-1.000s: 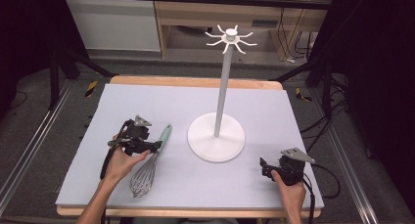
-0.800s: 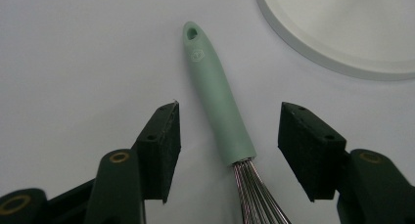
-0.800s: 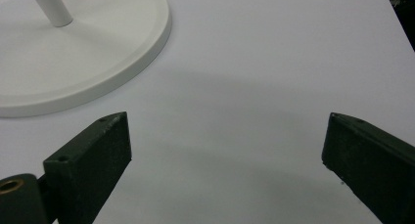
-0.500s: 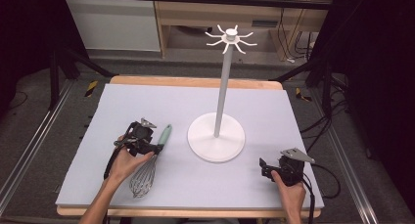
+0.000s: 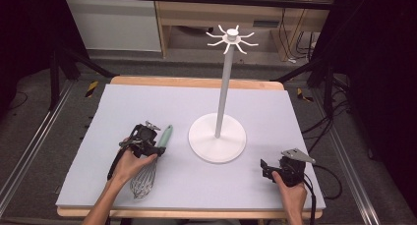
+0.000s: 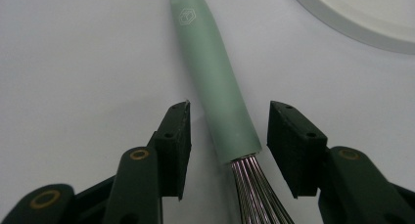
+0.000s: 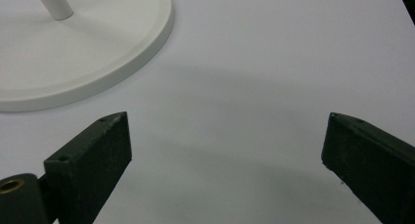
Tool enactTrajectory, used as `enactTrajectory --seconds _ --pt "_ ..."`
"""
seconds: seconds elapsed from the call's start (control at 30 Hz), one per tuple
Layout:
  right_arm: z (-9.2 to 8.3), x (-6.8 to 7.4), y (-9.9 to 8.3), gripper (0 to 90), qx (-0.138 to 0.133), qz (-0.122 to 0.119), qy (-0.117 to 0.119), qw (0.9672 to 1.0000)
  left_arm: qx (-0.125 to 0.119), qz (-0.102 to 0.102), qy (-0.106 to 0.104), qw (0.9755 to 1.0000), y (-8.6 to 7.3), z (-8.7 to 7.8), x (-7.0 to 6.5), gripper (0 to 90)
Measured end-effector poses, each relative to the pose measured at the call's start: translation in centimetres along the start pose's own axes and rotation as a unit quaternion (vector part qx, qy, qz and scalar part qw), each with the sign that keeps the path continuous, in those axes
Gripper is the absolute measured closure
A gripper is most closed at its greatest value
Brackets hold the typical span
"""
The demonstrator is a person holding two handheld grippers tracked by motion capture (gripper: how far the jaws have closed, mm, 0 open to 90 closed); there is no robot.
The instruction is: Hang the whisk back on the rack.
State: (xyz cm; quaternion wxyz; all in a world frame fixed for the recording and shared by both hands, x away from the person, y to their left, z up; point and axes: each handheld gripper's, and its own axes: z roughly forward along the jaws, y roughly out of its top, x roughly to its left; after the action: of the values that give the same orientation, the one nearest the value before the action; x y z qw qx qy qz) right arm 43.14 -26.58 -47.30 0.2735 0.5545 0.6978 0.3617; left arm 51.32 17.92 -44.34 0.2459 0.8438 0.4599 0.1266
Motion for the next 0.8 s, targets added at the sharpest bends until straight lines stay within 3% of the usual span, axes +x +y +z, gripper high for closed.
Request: enactTrajectory --seconds 0.8 --pt "0.1 0.0 0.0 5.0 0.005 0.000 -0.001 1.0000 0.035 -0.031 -0.008 0.9989 0.3 1.3 0.0 62.1"
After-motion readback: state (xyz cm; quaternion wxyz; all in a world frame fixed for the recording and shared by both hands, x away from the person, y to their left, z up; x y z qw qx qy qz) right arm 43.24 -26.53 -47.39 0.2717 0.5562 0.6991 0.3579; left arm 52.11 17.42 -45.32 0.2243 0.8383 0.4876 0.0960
